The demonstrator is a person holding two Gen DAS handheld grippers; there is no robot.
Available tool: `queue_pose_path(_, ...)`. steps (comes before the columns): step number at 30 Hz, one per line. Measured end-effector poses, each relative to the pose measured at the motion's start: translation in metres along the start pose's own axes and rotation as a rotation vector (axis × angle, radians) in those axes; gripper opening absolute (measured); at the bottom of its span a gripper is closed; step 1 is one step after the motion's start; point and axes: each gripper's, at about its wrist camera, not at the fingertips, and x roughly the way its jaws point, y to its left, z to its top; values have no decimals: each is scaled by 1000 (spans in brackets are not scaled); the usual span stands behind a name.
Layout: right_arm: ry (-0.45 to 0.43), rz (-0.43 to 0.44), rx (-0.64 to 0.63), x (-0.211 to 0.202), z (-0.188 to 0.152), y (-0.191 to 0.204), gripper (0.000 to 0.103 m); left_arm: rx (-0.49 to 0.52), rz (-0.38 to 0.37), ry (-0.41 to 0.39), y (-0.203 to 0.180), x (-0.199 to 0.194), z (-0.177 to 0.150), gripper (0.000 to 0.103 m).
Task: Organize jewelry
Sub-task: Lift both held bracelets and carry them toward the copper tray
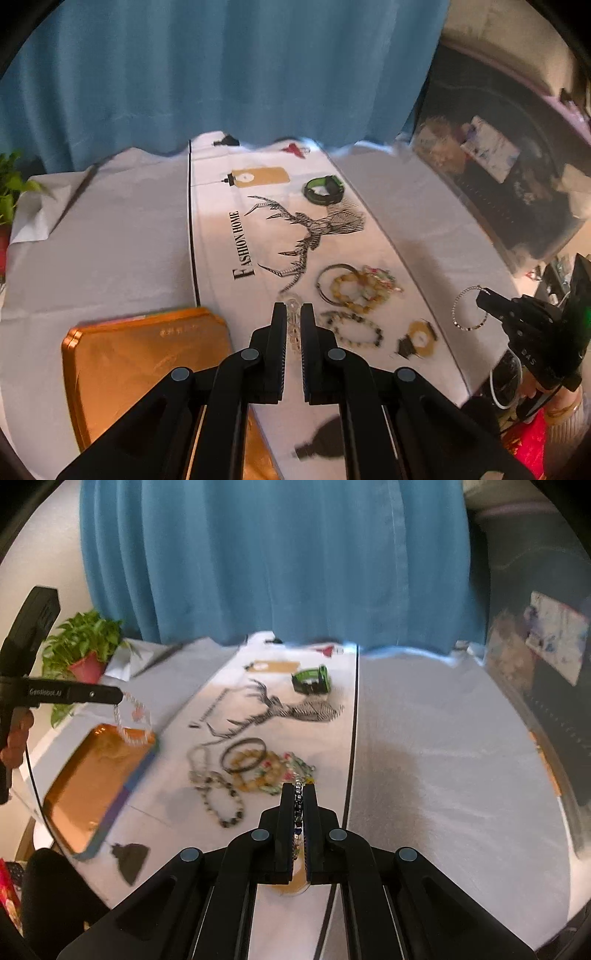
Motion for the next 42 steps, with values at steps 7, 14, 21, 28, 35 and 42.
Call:
queue_pose_path(7,-35,-10,4,-52,-13,33,4,-51,3,-38,-5,-59,-54,5)
queue_pose_path(14,-36,21,2,-92,-45,74,4,-90,-39,-53,-8,-105,-108,5)
queue_pose_path(21,-56,69,-41,-132,-69,114,4,-94,-65,-104,-14,-152,-152,5)
queue_pose_path(28,-63,104,-81,-160,-82,139,4,-97,-69,-158,-14,-192,-167,5)
queue_pose_path(35,-68,142,-117,-172,-87,162,4,-115,-36,-180,-6,-211,-183,5)
queue_pose_path(42,-56,168,-143,-169,-87,177,4,-132,-32,-185,2,-216,-189,5)
